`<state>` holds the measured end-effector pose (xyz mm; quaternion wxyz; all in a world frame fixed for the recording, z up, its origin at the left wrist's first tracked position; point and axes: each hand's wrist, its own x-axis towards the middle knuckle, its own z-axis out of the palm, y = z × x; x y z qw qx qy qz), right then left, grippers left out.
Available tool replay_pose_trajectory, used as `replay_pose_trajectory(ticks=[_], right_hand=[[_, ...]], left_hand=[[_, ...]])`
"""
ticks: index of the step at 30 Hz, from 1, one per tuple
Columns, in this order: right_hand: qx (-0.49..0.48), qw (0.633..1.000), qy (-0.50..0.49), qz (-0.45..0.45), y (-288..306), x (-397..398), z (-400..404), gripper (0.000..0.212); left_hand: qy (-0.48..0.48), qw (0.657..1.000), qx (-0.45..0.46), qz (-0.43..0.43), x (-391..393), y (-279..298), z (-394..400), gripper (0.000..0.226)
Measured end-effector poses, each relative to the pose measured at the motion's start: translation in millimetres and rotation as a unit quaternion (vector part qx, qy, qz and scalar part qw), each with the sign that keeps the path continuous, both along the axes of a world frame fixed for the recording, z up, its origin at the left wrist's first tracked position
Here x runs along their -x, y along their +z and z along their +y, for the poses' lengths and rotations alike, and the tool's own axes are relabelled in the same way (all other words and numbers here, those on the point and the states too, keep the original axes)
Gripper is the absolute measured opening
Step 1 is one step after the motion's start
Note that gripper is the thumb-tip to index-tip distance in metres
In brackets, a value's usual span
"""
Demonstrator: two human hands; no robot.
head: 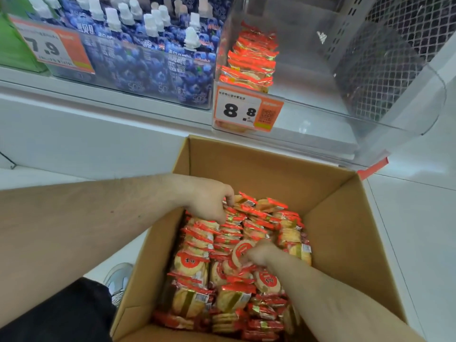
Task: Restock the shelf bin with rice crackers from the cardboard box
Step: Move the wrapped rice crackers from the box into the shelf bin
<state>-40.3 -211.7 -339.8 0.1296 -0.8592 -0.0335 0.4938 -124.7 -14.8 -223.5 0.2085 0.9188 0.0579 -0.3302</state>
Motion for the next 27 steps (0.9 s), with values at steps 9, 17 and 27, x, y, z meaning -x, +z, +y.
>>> replay_pose_trajectory(ticks=[9, 17, 27], right_hand=[[-0.388, 0.867, -0.133, 0.285, 88.9, -16.8, 14.0, 0.023], [-0.194, 0.959, -0.15, 0.142, 33.4, -19.9, 19.3, 0.044], [0.031, 0.99, 0.135, 0.033, -16.1, 4.6, 9.4, 0.067]], left_hand=[[0.244, 0.953, 0.17, -0.058, -7.8, 49.0, -19.2, 0.061], [0.275, 0.935, 0.195, -0.11, 0.0, 51.6, -5.2, 0.049], [0.269, 0.941, 0.181, -0.097, 2.8, 55.3, -4.1, 0.051]])
